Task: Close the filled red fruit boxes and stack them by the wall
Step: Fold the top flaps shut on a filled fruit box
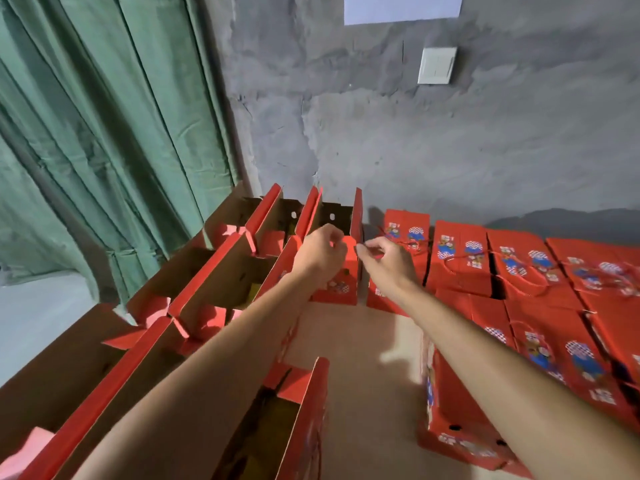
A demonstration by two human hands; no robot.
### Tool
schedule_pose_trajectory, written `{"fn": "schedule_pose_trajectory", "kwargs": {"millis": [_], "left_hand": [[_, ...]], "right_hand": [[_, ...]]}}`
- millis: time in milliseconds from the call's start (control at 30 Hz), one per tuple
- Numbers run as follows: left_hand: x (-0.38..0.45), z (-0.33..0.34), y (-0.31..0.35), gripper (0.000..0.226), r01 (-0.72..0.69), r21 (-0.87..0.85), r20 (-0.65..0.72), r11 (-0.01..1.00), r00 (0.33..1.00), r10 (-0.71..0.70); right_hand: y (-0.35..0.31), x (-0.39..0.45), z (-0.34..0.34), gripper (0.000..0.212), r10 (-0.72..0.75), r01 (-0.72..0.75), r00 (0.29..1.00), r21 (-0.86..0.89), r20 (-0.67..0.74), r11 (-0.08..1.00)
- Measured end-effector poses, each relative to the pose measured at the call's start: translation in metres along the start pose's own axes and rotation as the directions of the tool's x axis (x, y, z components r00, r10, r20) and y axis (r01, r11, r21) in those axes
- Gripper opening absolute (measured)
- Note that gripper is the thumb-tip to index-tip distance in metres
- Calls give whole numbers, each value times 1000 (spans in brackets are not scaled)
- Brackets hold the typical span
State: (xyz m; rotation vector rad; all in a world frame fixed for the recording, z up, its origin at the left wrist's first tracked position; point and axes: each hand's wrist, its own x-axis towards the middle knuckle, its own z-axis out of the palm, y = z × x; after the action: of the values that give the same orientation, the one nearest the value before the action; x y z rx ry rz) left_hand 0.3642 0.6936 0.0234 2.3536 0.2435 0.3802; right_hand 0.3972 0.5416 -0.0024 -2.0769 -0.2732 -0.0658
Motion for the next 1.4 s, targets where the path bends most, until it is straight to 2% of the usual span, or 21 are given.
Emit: {"fn": "schedule_pose_trajectory", "kwargs": {"millis": [133,233,300,367,467,633,700,800,900,1000,1067,1133,1233,1400], "left_hand": [[65,17,-41,31,2,108,26,994,1000,-5],[105,33,-79,45,40,266,29,963,998,-49],[126,46,-98,47,39,374,41,927,997,-58],[143,55,-110,38,-14,459,58,888,998,-14],[159,62,-116,28,-7,487,33,874,999,-11],[148,55,-101,21,49,437,68,898,994,-87],[128,54,-85,13,44,402,116,914,988,-98],[88,49,-66,18,74,354,170,932,975,-141],[42,41,-55,15,143,285,217,948,954,-209],[-6,31,-40,12,194,279,264,941,926,-270],[-39,29,-33,21,210,326,280,922,910,-306],[-68,28,-23,32,179,389,275,903,913,-300],[-109,31,-11,35,147,431,276,890,918,-285],[-172,41,0,51,46,512,301,857,926,-229]], "right_hand": [[17,69,44,30,83,-85,996,-57,-41,995],[39,109,73,46,137,-145,989,-144,-62,979],[58,131,89,53,155,-159,987,-153,-43,975],[70,152,103,43,144,-148,989,-203,-33,968],[83,172,116,11,72,-98,993,-330,-90,939],[89,171,108,9,121,-158,986,-428,-113,890],[88,157,93,12,126,-157,987,-418,-99,895],[88,115,67,21,134,-158,987,-419,-86,894],[88,57,49,13,140,-143,989,-445,-39,884],[84,-1,34,14,158,-159,987,-468,-41,869],[85,-38,24,13,180,-174,983,-485,-34,857],[86,-69,10,19,183,-170,983,-519,-27,838],[86,-115,-8,16,165,-160,986,-535,-38,830],[83,-195,-29,15,166,-186,982,-486,-85,854]]}}
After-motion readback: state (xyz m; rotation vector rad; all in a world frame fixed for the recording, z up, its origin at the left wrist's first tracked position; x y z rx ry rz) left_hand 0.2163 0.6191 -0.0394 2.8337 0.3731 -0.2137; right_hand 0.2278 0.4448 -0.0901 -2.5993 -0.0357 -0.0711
